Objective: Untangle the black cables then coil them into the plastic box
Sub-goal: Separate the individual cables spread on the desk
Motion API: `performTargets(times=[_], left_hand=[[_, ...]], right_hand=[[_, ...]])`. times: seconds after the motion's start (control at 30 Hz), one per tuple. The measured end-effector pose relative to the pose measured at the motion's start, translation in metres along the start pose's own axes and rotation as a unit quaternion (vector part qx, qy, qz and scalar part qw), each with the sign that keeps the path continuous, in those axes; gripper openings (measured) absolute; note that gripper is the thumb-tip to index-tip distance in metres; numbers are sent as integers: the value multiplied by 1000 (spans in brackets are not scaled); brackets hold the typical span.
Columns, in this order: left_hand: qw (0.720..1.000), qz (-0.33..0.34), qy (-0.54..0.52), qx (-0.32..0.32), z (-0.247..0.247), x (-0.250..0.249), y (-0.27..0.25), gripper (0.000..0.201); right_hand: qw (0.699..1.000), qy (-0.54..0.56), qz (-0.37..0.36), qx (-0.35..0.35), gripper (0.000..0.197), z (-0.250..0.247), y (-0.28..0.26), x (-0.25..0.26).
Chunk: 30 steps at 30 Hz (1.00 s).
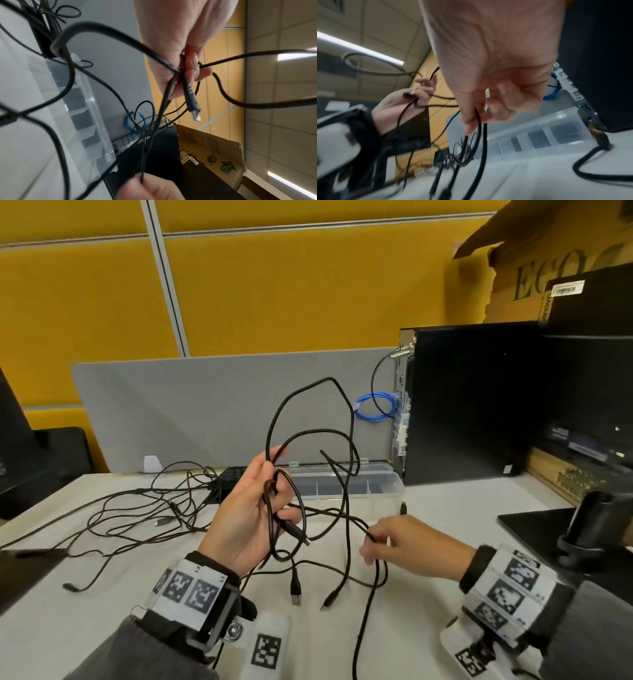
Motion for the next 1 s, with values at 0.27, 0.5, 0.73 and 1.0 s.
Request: performTargets(times=[0.27, 0.5, 0.73, 1.0], left_hand=[[993, 32, 89, -65, -54, -40, 5, 15], [994, 35, 38, -95, -69, -35, 6, 25], [990, 67, 52, -111, -80, -40, 3, 25], [981, 90, 100, -140, -84, -32, 4, 26]], right_hand=[[894, 403, 51, -187, 36, -94, -27, -35], [849, 351, 32, -393, 33, -135, -58, -36], [866, 358, 10, -350, 29, -136, -69, -29], [873, 324, -1, -364, 27, -144, -74, -22]])
Point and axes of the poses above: each hand's wrist, its own y-axis towards the middle knuckle, its own z-axis out of the palm, x = y × z, the point moved 10 cm from there along y, towards the middle knuckle, and after that the axes turned 2 degrees about x, right-handed, at the moved point
